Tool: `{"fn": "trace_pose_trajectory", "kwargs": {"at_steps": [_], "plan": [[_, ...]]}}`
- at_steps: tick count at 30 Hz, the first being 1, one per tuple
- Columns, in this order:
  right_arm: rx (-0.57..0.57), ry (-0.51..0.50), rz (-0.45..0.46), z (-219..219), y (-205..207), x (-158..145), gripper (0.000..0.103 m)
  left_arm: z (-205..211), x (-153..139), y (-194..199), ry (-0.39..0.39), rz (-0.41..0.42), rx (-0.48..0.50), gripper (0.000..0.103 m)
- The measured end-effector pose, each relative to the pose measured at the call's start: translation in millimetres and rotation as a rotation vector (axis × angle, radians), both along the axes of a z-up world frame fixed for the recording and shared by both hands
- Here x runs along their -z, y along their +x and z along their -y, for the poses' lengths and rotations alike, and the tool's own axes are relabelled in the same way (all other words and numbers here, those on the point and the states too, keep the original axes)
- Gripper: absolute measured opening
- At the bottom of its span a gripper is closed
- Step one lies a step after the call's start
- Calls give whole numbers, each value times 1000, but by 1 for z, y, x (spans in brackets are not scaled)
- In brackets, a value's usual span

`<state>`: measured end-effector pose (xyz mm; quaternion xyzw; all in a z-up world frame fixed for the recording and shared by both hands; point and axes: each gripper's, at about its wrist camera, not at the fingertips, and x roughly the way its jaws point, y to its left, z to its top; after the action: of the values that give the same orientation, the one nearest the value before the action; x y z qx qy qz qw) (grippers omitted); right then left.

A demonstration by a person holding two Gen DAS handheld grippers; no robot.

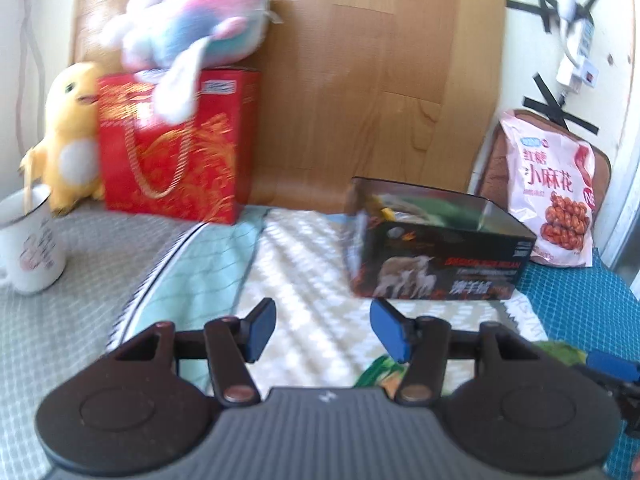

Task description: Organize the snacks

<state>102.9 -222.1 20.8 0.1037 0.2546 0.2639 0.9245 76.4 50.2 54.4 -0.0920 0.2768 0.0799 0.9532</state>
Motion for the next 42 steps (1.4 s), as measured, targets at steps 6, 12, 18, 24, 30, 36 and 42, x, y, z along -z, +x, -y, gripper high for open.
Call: {"fn": "trace_pose_trajectory", "kwargs": {"at_steps": [6, 12, 18, 24, 30, 36, 42], "plan": [[-37, -56, 3, -15, -24, 17, 82, -31, 28, -42, -43, 13, -95, 53], [-61, -103, 49, -28, -36, 21, 81, -46, 44, -54, -53, 35, -126, 52], [-56, -90, 31, -25, -32, 22, 78, -37, 44, -55, 6, 47, -114, 53], [-61, -84, 30, -24, -33, 22, 78, -36, 45, -54, 19, 32, -122, 55], [-59, -84, 22, -25, -33, 22, 77, -37, 45, -54, 15, 28, -123, 60], [-205, 22, -129, -49, -36, 18, 59, -41, 45, -53, -2, 30, -117, 62], [-358, 52, -169, -91, -37, 3, 55, -47, 43, -61, -36, 70, -129, 64]]}}
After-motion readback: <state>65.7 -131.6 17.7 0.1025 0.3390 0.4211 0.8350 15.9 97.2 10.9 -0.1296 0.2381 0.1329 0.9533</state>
